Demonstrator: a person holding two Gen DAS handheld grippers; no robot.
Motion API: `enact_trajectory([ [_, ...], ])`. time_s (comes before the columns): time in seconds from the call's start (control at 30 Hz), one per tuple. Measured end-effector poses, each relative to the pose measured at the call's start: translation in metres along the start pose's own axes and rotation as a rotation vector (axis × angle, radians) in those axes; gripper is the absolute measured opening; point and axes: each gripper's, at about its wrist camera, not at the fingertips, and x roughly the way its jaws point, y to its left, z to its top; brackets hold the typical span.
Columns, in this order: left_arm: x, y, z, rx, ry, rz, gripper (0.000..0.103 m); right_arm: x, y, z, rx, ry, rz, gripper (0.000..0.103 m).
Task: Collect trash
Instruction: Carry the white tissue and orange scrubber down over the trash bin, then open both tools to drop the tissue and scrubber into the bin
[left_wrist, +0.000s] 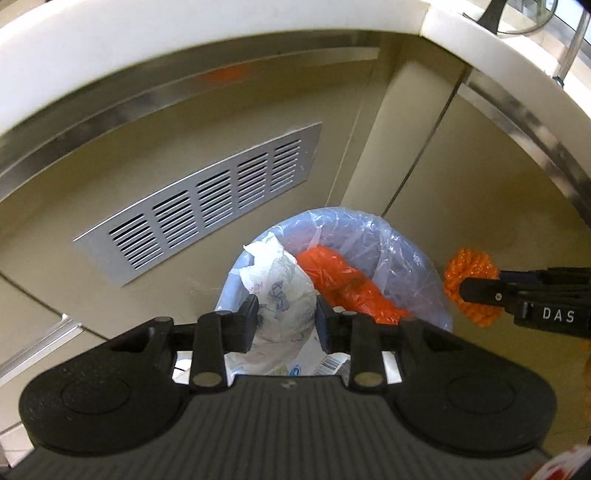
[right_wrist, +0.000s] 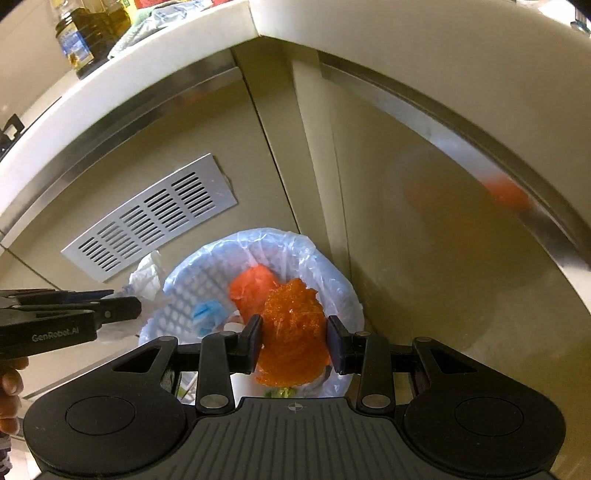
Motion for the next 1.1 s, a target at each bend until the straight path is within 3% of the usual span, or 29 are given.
enact_trajectory([
  [0.13, 0.007, -0.002, 0.001, 0.024, 0.001, -0.013, 0.033, 0.003, -0.003, 0.000, 0.013, 0.003, -0.005, 0.036],
  [0.27, 0.008, -0.005, 0.005, 0.030, -0.001, -0.032, 0.052, 0.004, -0.004, 0.001, 0.021, 0.002, -0.006, 0.037],
  [0.33, 0.007, -0.006, 0.006, 0.037, -0.008, -0.038, 0.054, 0.005, -0.003, 0.001, 0.023, 0.001, -0.005, 0.037],
  [0.83, -0.004, 0.003, -0.010, -0.048, 0.019, -0.030, 0.052, 0.016, 0.003, -0.008, 0.037, 0.027, 0.026, 0.037],
  [1.1, -0.009, 0.005, -0.015, -0.069, 0.019, -0.035, 0.052, 0.027, 0.008, -0.013, 0.063, 0.074, 0.071, 0.052],
])
